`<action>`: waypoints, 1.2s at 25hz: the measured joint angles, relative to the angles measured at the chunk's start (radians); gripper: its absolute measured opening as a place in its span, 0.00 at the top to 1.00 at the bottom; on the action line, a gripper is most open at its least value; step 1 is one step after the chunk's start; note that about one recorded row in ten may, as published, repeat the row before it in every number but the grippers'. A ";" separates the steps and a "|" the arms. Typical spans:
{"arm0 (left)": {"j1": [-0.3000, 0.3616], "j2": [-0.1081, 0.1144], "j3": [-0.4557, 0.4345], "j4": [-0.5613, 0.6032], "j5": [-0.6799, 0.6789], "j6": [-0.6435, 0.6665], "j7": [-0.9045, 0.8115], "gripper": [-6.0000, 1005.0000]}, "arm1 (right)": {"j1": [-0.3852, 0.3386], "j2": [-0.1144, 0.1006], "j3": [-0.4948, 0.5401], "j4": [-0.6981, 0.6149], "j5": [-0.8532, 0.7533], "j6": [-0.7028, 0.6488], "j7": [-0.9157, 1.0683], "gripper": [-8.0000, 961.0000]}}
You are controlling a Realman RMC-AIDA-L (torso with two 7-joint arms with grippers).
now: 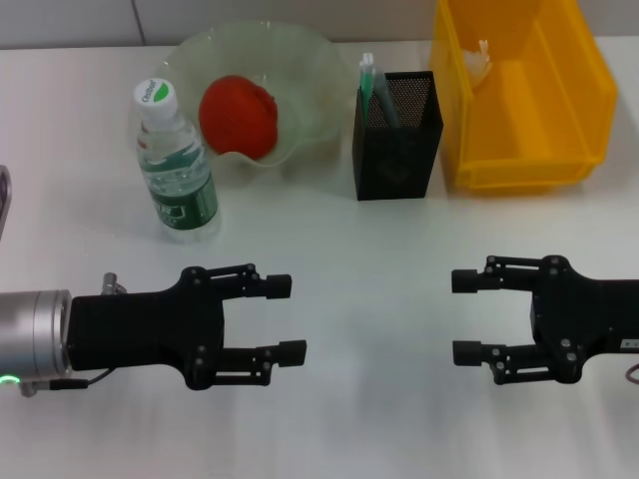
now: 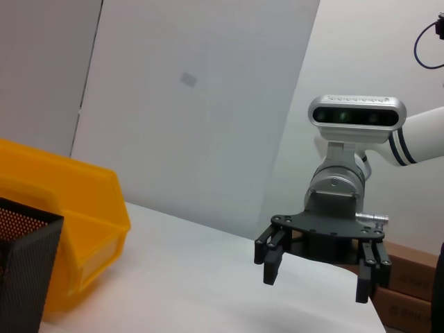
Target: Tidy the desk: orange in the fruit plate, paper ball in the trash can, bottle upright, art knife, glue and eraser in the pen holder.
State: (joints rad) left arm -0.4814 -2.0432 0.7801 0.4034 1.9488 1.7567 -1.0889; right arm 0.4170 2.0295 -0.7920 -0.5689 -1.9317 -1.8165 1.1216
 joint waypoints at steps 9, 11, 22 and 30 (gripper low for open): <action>0.001 0.006 -0.001 0.002 0.001 0.011 0.000 0.23 | 0.003 0.003 -0.002 0.000 -0.011 0.007 0.000 0.20; 0.004 0.007 -0.002 0.002 0.001 0.014 0.000 0.23 | 0.004 0.004 -0.002 0.000 -0.012 0.009 0.000 0.20; 0.016 0.011 -0.004 0.009 -0.001 0.035 0.000 0.23 | 0.009 0.006 -0.003 0.000 -0.013 0.010 0.007 0.20; 0.017 0.015 -0.006 0.009 -0.002 0.040 0.000 0.23 | 0.018 0.007 -0.002 0.000 -0.014 0.010 0.009 0.20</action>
State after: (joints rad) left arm -0.4647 -2.0280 0.7746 0.4127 1.9464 1.7968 -1.0891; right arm 0.4351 2.0367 -0.7943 -0.5691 -1.9452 -1.8070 1.1309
